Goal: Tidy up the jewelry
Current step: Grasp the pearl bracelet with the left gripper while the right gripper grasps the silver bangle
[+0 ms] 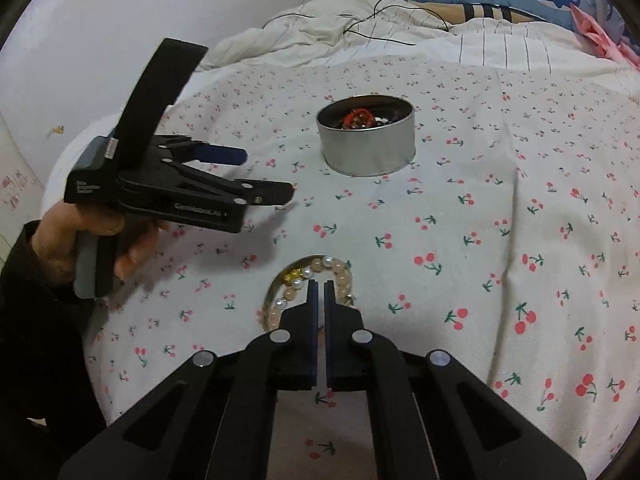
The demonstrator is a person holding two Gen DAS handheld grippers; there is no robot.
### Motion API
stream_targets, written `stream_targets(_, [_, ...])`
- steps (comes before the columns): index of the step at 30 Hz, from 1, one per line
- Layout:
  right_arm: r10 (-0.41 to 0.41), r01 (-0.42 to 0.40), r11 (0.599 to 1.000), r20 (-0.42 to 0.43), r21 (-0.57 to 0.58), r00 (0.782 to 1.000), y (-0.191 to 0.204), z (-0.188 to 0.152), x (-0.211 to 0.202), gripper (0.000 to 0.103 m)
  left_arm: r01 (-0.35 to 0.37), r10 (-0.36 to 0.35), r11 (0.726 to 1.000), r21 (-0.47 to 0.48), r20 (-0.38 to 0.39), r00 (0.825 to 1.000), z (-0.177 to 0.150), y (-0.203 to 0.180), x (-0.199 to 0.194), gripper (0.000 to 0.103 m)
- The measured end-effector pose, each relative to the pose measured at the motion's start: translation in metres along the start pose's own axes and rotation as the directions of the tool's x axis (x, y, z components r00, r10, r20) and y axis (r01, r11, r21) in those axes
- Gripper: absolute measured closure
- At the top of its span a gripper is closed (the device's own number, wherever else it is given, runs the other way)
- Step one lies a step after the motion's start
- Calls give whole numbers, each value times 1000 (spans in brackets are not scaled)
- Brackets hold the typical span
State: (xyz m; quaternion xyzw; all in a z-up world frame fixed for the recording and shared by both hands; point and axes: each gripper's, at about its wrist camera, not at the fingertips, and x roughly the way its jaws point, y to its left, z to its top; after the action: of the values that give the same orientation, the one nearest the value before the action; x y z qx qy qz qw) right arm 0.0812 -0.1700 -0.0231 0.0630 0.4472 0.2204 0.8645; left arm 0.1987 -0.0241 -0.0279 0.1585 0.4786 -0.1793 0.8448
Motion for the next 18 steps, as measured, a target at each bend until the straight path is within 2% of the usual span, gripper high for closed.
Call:
stream_targets(3, [-8, 10, 999, -58, 38, 998, -8, -3, 10, 100, 0, 0, 1000, -10, 0, 1000, 1, 2, 0, 16])
stream_targets(6, [20, -16, 998, -70, 58, 997, -11, -1, 15, 100, 0, 0, 1000, -7, 1, 1000, 1, 1, 0, 16])
stream_targets(8, [44, -36, 995, -79, 96, 996, -16, -1, 16, 94, -3, 3, 1000, 2, 0, 1000, 0, 0, 0, 16])
stream_targets(9, [42, -34, 994, -77, 104, 996, -17, 0, 15, 67, -4, 4, 1000, 3, -1, 1000, 0, 0, 1, 16])
stream_targets(10, [37, -29, 994, -74, 109, 997, -18, 0, 14, 54, -4, 4, 1000, 2, -2, 1000, 0, 0, 1, 16])
stream_targets(13, [55, -48, 995, -73, 92, 996, -11, -1, 15, 57, -5, 5, 1000, 0, -1, 1000, 1, 0, 0, 16])
stream_targets(14, [52, -46, 996, -74, 78, 996, -8, -1, 17, 63, -5, 5, 1000, -1, -2, 1000, 1, 0, 1, 16])
stream_targets(15, [53, -48, 996, -79, 72, 995, -7, -2, 19, 79, -7, 7, 1000, 0, -2, 1000, 1, 0, 1, 16])
stream_targets(16, [52, -46, 997, -85, 65, 995, -6, -2, 21, 89, -8, 8, 1000, 2, -1, 1000, 1, 0, 0, 16])
stream_targets(18, [63, -59, 997, -71, 58, 996, -4, -1, 20, 94, -8, 8, 1000, 1, 1, 1000, 1, 0, 0, 16])
